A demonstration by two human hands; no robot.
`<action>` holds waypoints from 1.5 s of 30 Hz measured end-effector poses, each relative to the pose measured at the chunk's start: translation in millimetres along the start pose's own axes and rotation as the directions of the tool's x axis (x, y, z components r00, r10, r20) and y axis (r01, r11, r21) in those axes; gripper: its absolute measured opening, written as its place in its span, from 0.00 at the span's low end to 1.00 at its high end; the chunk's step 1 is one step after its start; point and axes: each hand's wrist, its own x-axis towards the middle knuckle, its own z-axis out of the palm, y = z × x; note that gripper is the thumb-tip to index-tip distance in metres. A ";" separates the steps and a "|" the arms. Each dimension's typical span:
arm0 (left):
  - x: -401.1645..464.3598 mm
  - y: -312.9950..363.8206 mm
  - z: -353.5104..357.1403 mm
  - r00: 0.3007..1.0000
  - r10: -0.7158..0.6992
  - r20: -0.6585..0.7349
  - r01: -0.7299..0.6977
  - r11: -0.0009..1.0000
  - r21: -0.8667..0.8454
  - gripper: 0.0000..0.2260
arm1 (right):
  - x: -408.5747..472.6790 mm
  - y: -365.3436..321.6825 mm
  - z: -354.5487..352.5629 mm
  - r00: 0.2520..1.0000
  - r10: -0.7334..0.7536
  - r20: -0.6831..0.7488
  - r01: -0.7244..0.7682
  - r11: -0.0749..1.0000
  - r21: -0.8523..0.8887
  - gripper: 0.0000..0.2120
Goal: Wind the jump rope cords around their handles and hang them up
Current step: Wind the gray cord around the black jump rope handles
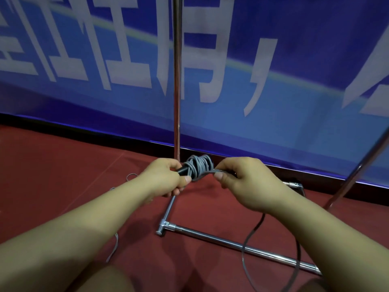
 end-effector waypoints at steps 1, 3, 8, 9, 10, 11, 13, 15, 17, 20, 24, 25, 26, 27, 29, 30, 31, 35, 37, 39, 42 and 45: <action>-1.0 -0.3 1.3 0.999 -0.026 0.042 0.024 0.999 0.040 0.03 | -1.1 0.0 0.2 1.000 -0.012 -0.001 0.012 1.000 -0.002 0.07; -3.0 -0.1 2.5 0.994 -0.049 0.101 0.038 0.993 0.112 0.03 | -0.3 1.0 2.2 0.999 -0.037 -0.005 0.037 0.999 -0.018 0.08; -12.5 6.6 4.3 0.982 0.028 0.187 -0.079 0.960 0.269 0.04 | 2.5 11.0 1.5 0.996 -0.014 -0.092 0.011 0.999 -0.033 0.10; -16.2 10.5 4.7 0.978 0.049 0.205 -0.108 0.950 0.291 0.03 | 2.8 12.8 0.7 0.993 -0.007 -0.115 0.004 1.000 -0.025 0.10; -20.0 14.7 5.4 0.973 0.066 0.223 -0.136 0.939 0.315 0.03 | 3.2 14.1 0.3 0.991 -0.004 -0.135 0.001 1.000 -0.018 0.10; -23.7 18.6 6.3 0.967 0.081 0.240 -0.164 0.923 0.348 0.03 | 3.0 15.0 0.3 0.989 -0.005 -0.148 0.002 1.000 -0.017 0.10; -31.7 26.3 7.8 0.952 0.108 0.286 -0.229 0.870 0.436 0.03 | 3.1 14.9 1.1 0.987 -0.029 -0.156 0.024 0.999 -0.033 0.09; -39.5 31.6 8.2 0.928 0.110 0.355 -0.281 0.834 0.475 0.04 | 3.4 14.4 2.8 0.988 -0.063 -0.141 0.056 0.997 -0.053 0.08; -46.3 35.8 8.7 0.902 0.086 0.423 -0.301 0.827 0.475 0.04 | 2.7 16.2 3.4 0.990 -0.071 -0.118 0.064 0.996 -0.068 0.08; -51.3 39.7 7.9 0.866 0.073 0.495 -0.336 0.818 0.467 0.04 | 1.5 22.1 3.2 0.994 -0.048 -0.096 0.046 0.999 -0.022 0.09; -52.3 36.9 9.2 0.855 0.039 0.517 -0.344 0.788 0.510 0.04 | -0.7 15.9 5.7 0.989 -0.133 -0.072 0.132 0.991 -0.017 0.07; -53.0 37.1 11.1 0.848 0.023 0.530 -0.332 0.803 0.496 0.04 | -1.9 13.9 5.3 0.983 -0.164 -0.083 0.162 0.986 -0.023 0.07; -53.4 36.8 11.7 0.839 0.003 0.544 -0.303 0.833 0.463 0.04 | -2.2 11.8 5.1 0.978 -0.186 -0.099 0.185 0.983 -0.018 0.06; -53.6 37.3 11.7 0.830 -0.017 0.557 -0.266 0.867 0.422 0.05 | -2.1 10.6 4.8 0.974 -0.194 -0.121 0.195 0.981 0.001 0.05; -53.9 37.4 10.7 0.820 -0.038 0.571 -0.203 0.913 0.353 0.04 | -2.7 8.8 4.6 0.965 -0.199 -0.173 0.208 0.977 0.041 0.04; -53.8 37.2 10.5 0.817 -0.042 0.575 -0.183 0.927 0.328 0.04 | -3.4 7.7 4.3 0.958 -0.205 -0.198 0.219 0.974 0.051 0.04; -53.4 37.3 10.3 0.814 -0.048 0.579 -0.165 0.937 0.309 0.03 | -4.0 6.4 3.6 0.953 -0.212 -0.217 0.229 0.972 0.058 0.04; -48.9 34.0 10.0 0.813 -0.095 0.574 -0.081 0.958 0.274 0.09 | -5.8 4.5 -2.8 0.946 -0.210 -0.248 0.237 0.968 0.083 0.04; -46.7 32.6 8.6 0.813 -0.107 0.573 -0.057 0.963 0.262 0.08 | -7.0 4.6 -5.7 0.942 -0.210 -0.263 0.245 0.963 0.108 0.05; -45.9 32.9 8.6 0.799 -0.112 0.591 -0.047 0.968 0.247 0.07 | -8.3 3.0 -7.6 0.934 -0.222 -0.279 0.264 0.957 0.120 0.05; -47.2 35.4 10.6 0.774 -0.120 0.621 -0.054 0.966 0.254 0.10 | -8.7 -0.2 -7.6 0.933 -0.236 -0.271 0.278 0.952 0.131 0.05; -48.2 36.7 14.1 0.762 -0.130 0.635 -0.057 0.962 0.265 0.11 | -7.8 -1.1 -5.8 0.941 -0.229 -0.248 0.269 0.953 0.138 0.05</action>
